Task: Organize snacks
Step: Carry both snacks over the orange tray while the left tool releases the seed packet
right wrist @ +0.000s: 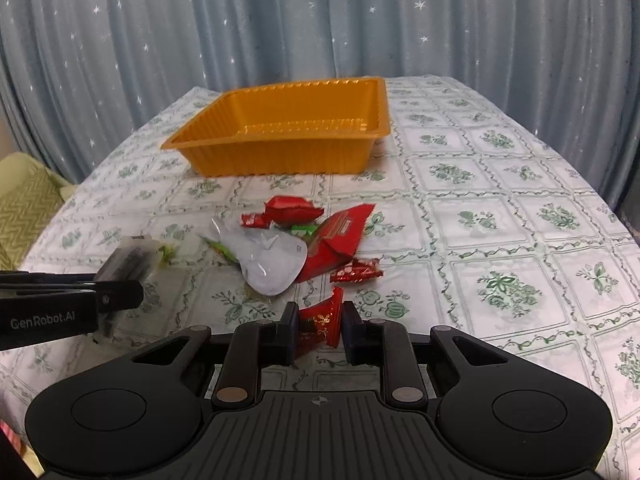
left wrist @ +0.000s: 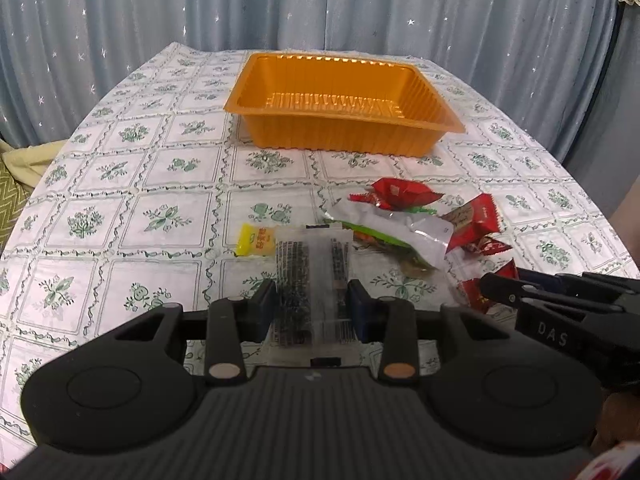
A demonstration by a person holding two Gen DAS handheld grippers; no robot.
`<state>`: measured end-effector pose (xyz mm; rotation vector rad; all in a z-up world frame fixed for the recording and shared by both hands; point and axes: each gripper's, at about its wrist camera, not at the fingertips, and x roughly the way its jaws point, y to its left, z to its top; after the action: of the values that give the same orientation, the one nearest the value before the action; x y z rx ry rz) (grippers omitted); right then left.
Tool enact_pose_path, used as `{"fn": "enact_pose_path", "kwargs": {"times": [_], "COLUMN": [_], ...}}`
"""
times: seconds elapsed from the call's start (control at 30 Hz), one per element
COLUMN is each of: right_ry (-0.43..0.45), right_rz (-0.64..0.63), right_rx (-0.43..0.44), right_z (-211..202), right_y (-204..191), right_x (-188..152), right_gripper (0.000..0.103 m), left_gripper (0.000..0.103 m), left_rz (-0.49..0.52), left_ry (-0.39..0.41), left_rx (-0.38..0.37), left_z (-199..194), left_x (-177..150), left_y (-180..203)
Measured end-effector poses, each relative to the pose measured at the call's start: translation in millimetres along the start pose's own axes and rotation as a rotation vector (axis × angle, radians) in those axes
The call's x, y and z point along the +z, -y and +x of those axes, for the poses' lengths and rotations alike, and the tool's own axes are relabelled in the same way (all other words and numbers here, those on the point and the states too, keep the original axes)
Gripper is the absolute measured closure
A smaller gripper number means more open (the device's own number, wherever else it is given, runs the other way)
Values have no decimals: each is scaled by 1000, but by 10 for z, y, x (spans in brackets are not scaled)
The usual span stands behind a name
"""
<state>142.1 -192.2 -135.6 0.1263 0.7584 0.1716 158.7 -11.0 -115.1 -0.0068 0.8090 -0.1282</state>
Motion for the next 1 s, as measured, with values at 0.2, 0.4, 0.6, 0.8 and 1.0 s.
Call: {"fn": "enact_pose_path", "kwargs": {"times": [0.2,0.4,0.6,0.8,1.0], "right_ry": [82,150,203,235,213], "right_rz": [16,32,42,52,67], "right_rx": [8,9,12,25,43], "right_z": [-221,-242,46,448,850], "right_y": [22,139,267,327,350], "right_x": [173,532,998,1438,1681], "right_gripper": [81,80,80,80,80], "left_gripper": [68,68,68,68,68], "left_rz": [19,26,17,13,2], "left_ry": [36,77,122,153,144], "left_rx": [-9,-31,-51,-48,-46], "left_z": [-73,2,237,538,859], "left_x": [161,481,952,1395,1650], "left_y": [43,43,-27,-113,-184]}}
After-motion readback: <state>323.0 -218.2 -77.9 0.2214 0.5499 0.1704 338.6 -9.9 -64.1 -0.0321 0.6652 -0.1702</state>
